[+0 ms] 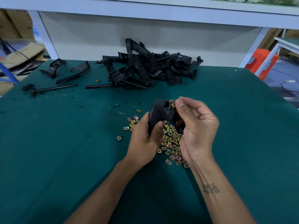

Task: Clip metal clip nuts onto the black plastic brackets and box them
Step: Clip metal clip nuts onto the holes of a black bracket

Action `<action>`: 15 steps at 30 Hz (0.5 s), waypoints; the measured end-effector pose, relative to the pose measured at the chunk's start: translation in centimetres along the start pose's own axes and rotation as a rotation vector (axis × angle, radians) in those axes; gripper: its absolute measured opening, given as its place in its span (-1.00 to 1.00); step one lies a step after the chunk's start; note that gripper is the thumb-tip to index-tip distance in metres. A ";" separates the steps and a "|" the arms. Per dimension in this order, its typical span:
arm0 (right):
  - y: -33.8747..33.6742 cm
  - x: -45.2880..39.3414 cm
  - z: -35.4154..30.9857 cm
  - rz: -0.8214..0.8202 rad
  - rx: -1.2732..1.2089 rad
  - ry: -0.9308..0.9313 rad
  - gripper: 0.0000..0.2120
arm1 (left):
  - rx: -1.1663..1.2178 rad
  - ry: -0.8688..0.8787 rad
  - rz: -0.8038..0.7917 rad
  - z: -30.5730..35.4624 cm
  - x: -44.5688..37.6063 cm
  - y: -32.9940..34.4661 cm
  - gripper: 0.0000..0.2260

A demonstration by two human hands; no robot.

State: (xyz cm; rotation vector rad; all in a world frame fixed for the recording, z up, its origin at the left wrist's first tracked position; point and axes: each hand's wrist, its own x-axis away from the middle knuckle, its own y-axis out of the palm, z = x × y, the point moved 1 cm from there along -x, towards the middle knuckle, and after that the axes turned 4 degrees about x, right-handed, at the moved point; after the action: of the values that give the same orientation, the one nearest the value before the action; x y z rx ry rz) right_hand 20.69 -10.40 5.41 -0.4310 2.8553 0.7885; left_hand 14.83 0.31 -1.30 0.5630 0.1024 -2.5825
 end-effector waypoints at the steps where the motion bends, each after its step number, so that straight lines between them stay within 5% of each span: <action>1: 0.0 0.0 0.0 0.003 0.001 0.000 -0.93 | -0.003 0.001 0.001 0.0 0.0 0.0 -0.76; 15: 0.0 0.3 1.0 0.070 0.160 -0.186 -0.82 | -0.004 0.005 0.006 -0.4 -0.2 0.0 -0.76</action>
State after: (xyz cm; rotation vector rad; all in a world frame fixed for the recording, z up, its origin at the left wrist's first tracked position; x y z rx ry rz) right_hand 20.51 -9.96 4.50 -0.2251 2.7444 0.5719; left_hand 15.08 0.48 -1.57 0.5675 0.1069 -2.5750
